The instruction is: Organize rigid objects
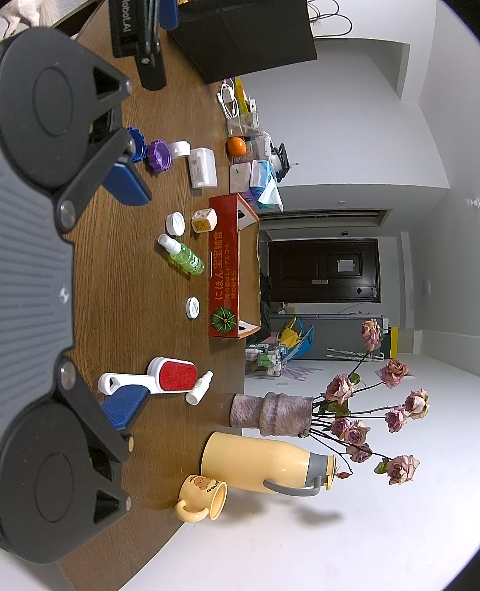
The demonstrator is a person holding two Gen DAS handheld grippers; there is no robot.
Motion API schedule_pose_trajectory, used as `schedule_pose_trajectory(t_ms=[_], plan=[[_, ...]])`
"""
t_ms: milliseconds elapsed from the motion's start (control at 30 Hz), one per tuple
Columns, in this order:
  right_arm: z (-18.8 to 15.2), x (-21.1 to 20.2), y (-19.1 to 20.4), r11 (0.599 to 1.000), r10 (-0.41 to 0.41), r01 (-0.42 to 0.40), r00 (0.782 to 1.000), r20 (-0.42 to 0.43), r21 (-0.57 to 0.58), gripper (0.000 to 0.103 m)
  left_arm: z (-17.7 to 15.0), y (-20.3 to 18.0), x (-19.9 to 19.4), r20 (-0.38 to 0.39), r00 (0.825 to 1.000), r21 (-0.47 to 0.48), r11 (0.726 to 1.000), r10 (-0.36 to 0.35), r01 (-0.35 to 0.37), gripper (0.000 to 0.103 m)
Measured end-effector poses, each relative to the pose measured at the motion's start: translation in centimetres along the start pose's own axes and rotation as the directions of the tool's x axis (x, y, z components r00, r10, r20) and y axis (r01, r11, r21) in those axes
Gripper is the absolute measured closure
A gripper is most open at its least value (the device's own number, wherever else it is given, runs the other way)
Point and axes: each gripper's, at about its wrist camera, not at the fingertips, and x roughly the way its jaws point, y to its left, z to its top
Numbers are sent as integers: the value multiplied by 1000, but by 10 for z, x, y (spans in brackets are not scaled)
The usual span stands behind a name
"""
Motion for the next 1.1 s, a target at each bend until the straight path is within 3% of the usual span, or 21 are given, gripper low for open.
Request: schedule_pose_trajectory(t_ms=[733, 1100], plan=[[0, 1, 1, 1000, -2, 2, 1000, 0, -1, 0, 11, -2, -7, 8, 1000, 3, 1000, 1, -1, 0], [-1, 25, -8, 1000, -8, 8, 999, -35, 2, 0, 4, 6, 26, -43, 999, -31, 999, -11, 9, 0]])
